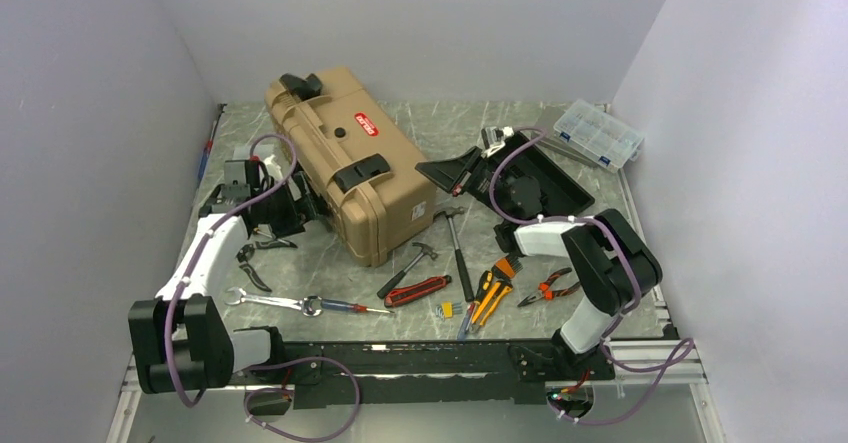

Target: Pack the tool kit

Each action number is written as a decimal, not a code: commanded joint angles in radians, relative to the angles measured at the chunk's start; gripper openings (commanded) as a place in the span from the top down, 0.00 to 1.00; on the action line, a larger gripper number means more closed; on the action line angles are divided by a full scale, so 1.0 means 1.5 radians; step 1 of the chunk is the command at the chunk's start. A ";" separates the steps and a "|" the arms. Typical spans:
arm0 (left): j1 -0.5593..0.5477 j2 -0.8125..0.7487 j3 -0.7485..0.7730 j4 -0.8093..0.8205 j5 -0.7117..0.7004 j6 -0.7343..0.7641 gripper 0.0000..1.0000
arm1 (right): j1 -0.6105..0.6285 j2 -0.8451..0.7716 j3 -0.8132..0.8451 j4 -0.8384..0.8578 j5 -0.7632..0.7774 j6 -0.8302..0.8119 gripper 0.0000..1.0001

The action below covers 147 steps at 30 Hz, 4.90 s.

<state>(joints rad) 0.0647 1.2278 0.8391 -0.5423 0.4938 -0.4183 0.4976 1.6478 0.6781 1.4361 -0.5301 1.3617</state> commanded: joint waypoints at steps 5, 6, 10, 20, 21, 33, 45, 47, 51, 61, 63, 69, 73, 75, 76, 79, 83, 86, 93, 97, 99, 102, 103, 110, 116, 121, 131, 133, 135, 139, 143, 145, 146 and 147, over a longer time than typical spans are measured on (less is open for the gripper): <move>-0.005 0.011 0.032 0.014 0.015 0.002 0.08 | -0.016 0.016 0.016 0.000 -0.034 0.004 0.83; -0.005 0.010 0.032 0.012 0.013 0.003 0.08 | -0.016 0.004 0.032 -0.052 -0.042 -0.018 0.75; -0.005 -0.003 0.039 -0.006 -0.005 0.012 0.08 | -0.013 -0.055 0.101 -0.299 -0.053 -0.137 0.43; -0.005 -0.045 0.070 -0.033 -0.023 0.023 0.09 | -0.013 -0.028 0.322 -0.738 -0.058 -0.335 0.15; -0.005 -0.050 0.073 -0.032 -0.018 0.022 0.09 | -0.012 -0.020 0.339 -0.759 -0.060 -0.344 0.15; -0.048 -0.110 0.047 0.052 0.078 -0.008 0.16 | -0.003 0.061 0.413 -0.776 -0.164 -0.323 0.25; -0.130 -0.056 0.118 0.072 0.010 -0.016 0.20 | 0.007 0.089 0.447 -0.724 -0.259 -0.256 0.48; -0.135 -0.042 0.128 0.073 0.006 -0.014 0.21 | 0.010 0.086 0.457 -0.751 -0.254 -0.272 0.59; -0.148 -0.014 0.149 0.068 -0.007 -0.008 0.21 | 0.015 0.080 0.487 -0.821 -0.235 -0.321 0.75; -0.165 0.011 0.196 0.032 -0.032 0.012 0.22 | 0.029 0.086 0.545 -0.880 -0.226 -0.360 0.91; -0.166 0.011 0.198 0.026 -0.036 0.015 0.22 | 0.034 0.088 0.556 -0.885 -0.225 -0.365 0.91; -0.167 0.010 0.199 0.019 -0.039 0.018 0.23 | 0.051 0.093 0.604 -0.923 -0.223 -0.384 0.91; -0.167 0.010 0.202 0.016 -0.041 0.020 0.23 | 0.060 0.090 0.632 -0.948 -0.219 -0.397 0.89; -0.167 0.010 0.203 0.015 -0.042 0.020 0.23 | 0.063 0.087 0.642 -0.954 -0.219 -0.401 0.89; -0.167 0.011 0.203 0.015 -0.041 0.020 0.23 | 0.064 0.084 0.645 -0.954 -0.219 -0.403 0.88; -0.167 0.011 0.204 0.014 -0.040 0.021 0.24 | 0.066 0.078 0.655 -0.973 -0.217 -0.408 0.87; -0.167 0.011 0.205 0.011 -0.043 0.022 0.24 | 0.068 0.073 0.667 -0.997 -0.206 -0.417 0.80; -0.167 0.000 0.207 0.001 -0.049 0.025 0.23 | 0.066 0.064 0.679 -1.055 -0.159 -0.458 0.52; -0.163 -0.061 0.199 -0.052 -0.112 0.038 0.22 | 0.067 0.030 0.704 -1.175 -0.043 -0.553 0.35; -0.129 -0.107 0.177 -0.071 -0.126 0.041 0.22 | 0.072 0.022 0.715 -1.225 0.003 -0.595 0.28; -0.097 -0.131 0.153 -0.065 -0.117 0.037 0.22 | 0.071 0.020 0.709 -1.235 0.020 -0.608 0.23; -0.048 -0.161 0.111 -0.055 -0.091 0.028 0.21 | 0.070 0.024 0.710 -1.247 0.036 -0.622 0.22; -0.024 -0.169 0.100 -0.052 -0.086 0.022 0.21 | 0.067 0.024 0.708 -1.249 0.044 -0.623 0.22; 0.049 -0.190 0.009 0.007 -0.053 -0.050 0.18 | 0.008 0.002 0.663 -1.224 0.062 -0.613 0.12; 0.087 -0.160 -0.073 0.172 0.000 -0.169 0.22 | -0.071 0.013 0.635 -1.191 0.019 -0.593 0.10; 0.090 -0.128 -0.136 0.334 -0.008 -0.268 0.24 | -0.089 0.100 0.696 -1.201 -0.039 -0.590 0.09; 0.091 0.007 -0.176 0.555 -0.009 -0.372 0.15 | -0.090 0.202 0.761 -1.201 -0.101 -0.574 0.01; 0.090 0.042 -0.184 0.613 -0.001 -0.397 0.18 | -0.090 0.208 0.752 -1.186 -0.114 -0.568 0.01; 0.089 0.078 -0.184 0.658 0.003 -0.412 0.22 | -0.089 0.215 0.747 -1.175 -0.127 -0.564 0.01; 0.078 0.133 -0.177 0.697 -0.014 -0.429 0.26 | -0.090 0.229 0.759 -1.183 -0.133 -0.569 0.02; 0.061 0.188 -0.149 0.723 -0.021 -0.442 0.31 | -0.089 0.241 0.775 -1.198 -0.139 -0.580 0.03; 0.054 0.208 -0.128 0.733 -0.019 -0.448 0.35 | -0.088 0.249 0.781 -1.211 -0.136 -0.587 0.05; 0.050 0.218 -0.117 0.732 -0.018 -0.447 0.38 | -0.089 0.251 0.781 -1.215 -0.134 -0.589 0.05; 0.046 0.229 -0.107 0.731 -0.014 -0.446 0.42 | -0.089 0.253 0.781 -1.220 -0.133 -0.592 0.06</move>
<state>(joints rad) 0.1543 1.5341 0.5999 0.4572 0.4698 -1.0664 0.3637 2.0167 1.8019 -0.3817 -0.7143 0.4984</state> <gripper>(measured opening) 0.640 0.952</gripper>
